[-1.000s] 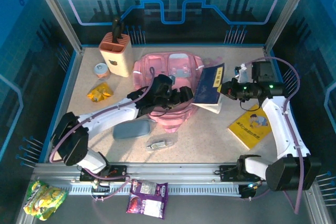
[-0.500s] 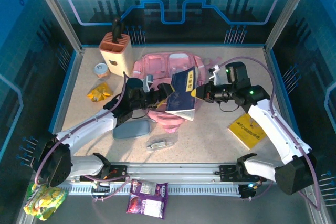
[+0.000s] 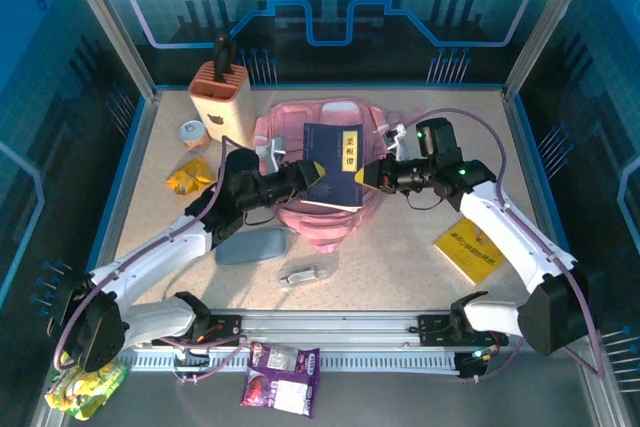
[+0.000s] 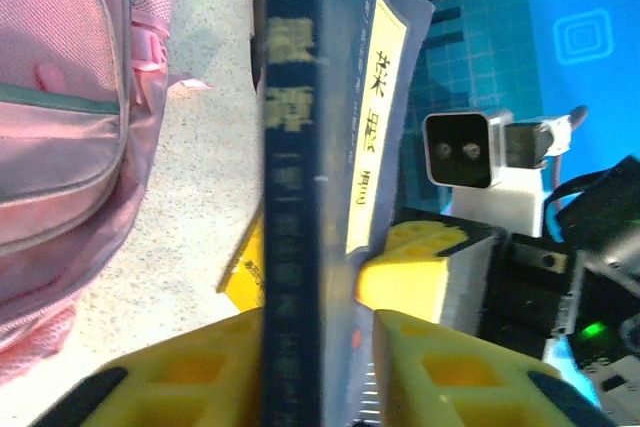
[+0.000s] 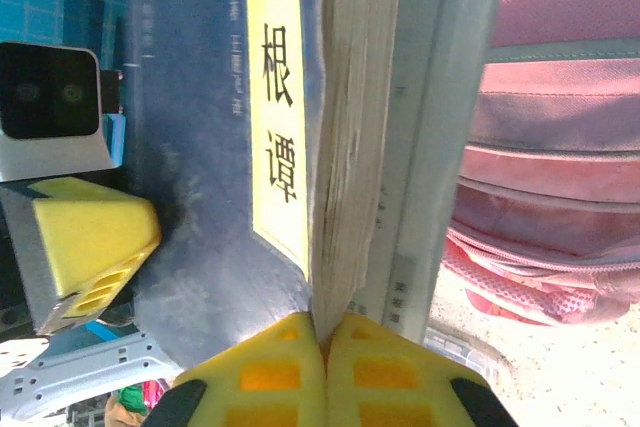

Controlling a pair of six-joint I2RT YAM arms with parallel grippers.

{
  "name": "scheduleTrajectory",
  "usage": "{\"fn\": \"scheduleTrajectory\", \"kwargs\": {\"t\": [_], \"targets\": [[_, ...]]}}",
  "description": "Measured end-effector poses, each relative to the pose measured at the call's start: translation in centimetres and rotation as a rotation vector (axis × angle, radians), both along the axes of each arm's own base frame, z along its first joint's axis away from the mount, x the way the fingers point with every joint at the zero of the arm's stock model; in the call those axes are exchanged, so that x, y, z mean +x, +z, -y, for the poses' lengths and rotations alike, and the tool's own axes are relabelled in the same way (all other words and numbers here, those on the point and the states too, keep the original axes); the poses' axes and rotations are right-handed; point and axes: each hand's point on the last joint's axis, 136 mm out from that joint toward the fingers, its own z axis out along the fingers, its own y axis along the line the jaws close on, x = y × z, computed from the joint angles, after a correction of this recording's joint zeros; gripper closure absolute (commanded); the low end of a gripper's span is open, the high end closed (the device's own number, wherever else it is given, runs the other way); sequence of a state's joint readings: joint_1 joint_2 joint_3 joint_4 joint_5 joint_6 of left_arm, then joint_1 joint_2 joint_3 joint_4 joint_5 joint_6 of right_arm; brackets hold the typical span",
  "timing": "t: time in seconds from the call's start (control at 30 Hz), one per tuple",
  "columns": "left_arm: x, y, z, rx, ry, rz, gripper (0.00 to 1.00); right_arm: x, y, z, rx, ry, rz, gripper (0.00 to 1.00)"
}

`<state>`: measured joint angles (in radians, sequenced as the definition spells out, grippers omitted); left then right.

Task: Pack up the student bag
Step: Pick up the book from the middle-right of the table.

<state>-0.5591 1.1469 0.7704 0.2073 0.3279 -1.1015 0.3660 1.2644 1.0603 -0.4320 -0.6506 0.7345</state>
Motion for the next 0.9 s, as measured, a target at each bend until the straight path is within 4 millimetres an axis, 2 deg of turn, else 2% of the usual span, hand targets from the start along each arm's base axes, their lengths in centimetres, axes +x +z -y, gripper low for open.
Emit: {"fn": "scheduleTrajectory", "kwargs": {"t": [0.07, 0.13, 0.23, 0.33, 0.37, 0.5, 0.63, 0.8, 0.9], "targets": [[-0.1, -0.1, -0.3, 0.006, 0.009, 0.005, 0.92, 0.0, -0.1, -0.1, 0.001, 0.011, 0.002, 0.84], [-0.3, -0.7, -0.5, 0.018, 0.020, -0.003, 0.99, 0.0, -0.1, -0.2, 0.000, 0.023, 0.015, 0.67], [-0.6, -1.1, -1.0, 0.034, 0.038, -0.002, 1.00, -0.1, -0.4, -0.1, -0.006, 0.032, 0.023, 0.37], [-0.6, -0.9, -1.5, 0.043, 0.062, 0.009, 1.00, -0.2, -0.9, 0.4, -0.012, 0.027, 0.016, 0.16], [-0.6, -0.7, -1.6, 0.043, 0.065, 0.017, 1.00, -0.2, -1.1, 0.7, -0.010, 0.024, 0.017, 0.12], [-0.8, -0.2, -1.4, 0.042, 0.080, 0.036, 1.00, -0.3, -1.5, 1.5, 0.010, 0.017, -0.024, 0.04], [-1.3, 0.3, -0.1, 0.046, 0.067, 0.055, 1.00, -1.1, -0.7, 0.7, 0.087, 0.076, -0.034, 0.01], [-0.8, 2.0, 2.7, 0.014, 0.035, 0.106, 1.00, -1.9, 0.1, 0.0, 0.154, 0.119, -0.053, 0.01], [-0.3, 2.5, 3.8, 0.002, 0.031, 0.129, 1.00, -2.2, 0.5, 0.0, 0.179, 0.140, -0.063, 0.06]]}}
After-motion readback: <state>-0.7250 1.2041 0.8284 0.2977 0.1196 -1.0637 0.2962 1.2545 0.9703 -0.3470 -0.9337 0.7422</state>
